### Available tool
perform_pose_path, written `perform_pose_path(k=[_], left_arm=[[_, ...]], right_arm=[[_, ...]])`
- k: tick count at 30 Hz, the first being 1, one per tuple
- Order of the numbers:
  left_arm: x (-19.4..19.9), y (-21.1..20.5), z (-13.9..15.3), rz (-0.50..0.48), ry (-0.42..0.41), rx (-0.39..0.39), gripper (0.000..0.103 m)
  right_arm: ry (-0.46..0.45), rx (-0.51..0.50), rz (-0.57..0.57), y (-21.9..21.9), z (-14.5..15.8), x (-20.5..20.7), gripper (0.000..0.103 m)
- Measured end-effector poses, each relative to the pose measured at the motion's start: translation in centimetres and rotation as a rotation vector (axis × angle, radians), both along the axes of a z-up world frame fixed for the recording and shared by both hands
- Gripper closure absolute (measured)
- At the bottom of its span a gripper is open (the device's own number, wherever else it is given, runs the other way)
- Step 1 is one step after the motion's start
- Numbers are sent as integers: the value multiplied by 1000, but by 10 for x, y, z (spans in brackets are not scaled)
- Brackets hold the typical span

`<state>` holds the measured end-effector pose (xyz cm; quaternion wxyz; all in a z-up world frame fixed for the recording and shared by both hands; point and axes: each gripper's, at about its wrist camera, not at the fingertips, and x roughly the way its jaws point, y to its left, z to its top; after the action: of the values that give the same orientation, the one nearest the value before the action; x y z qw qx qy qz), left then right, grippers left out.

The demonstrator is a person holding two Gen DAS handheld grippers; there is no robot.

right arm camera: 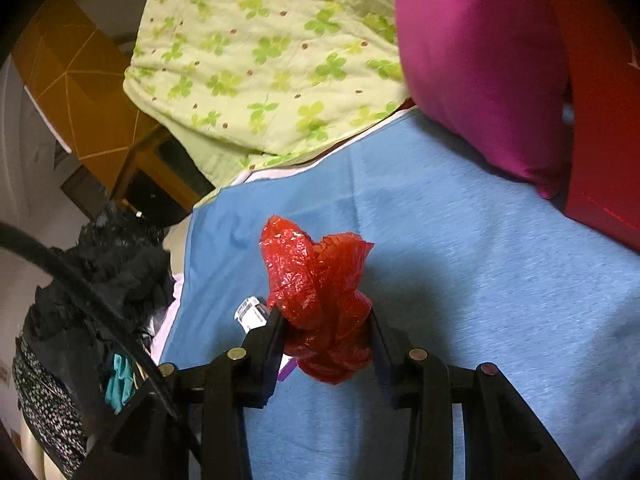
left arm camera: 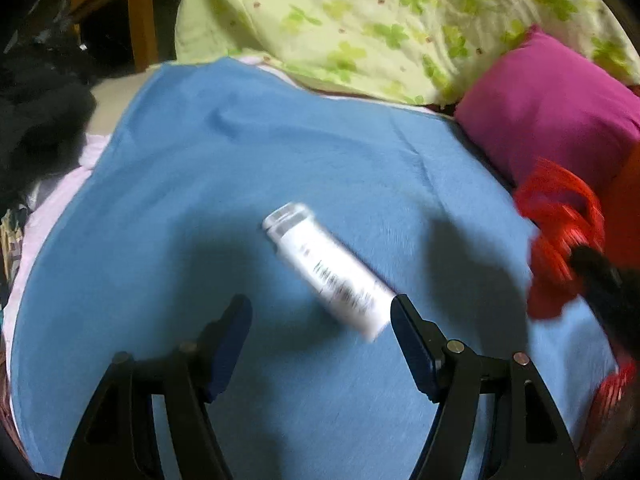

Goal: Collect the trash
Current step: 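Grasp the white medicine box with the left gripper while the right gripper holds the red bag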

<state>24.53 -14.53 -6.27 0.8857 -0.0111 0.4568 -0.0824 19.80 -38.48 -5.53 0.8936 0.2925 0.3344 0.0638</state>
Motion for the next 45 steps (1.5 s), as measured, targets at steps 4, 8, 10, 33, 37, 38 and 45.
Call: perform_pose_path(k=[4, 8, 10, 33, 37, 38, 45], left_arm=[[34, -15, -10, 43, 94, -16, 31], [54, -23, -21, 107, 161, -3, 31], [57, -28, -27, 116, 184, 1, 31], [-8, 8, -25, 64, 182, -47, 55], [-42, 20, -11, 19, 144, -61, 55], [-53, 23, -8, 7, 136, -68, 55], [-119, 51, 18, -34, 68, -105, 55]], right_arm=[[8, 40, -14, -11, -1, 0, 61], [-1, 61, -18, -16, 2, -1, 61], [-4, 66, -19, -16, 3, -1, 61], [-55, 16, 33, 11, 23, -17, 61], [-67, -11, 60, 26, 29, -27, 61], [-70, -18, 69, 30, 31, -31, 61], [-96, -26, 122, 55, 41, -57, 61]])
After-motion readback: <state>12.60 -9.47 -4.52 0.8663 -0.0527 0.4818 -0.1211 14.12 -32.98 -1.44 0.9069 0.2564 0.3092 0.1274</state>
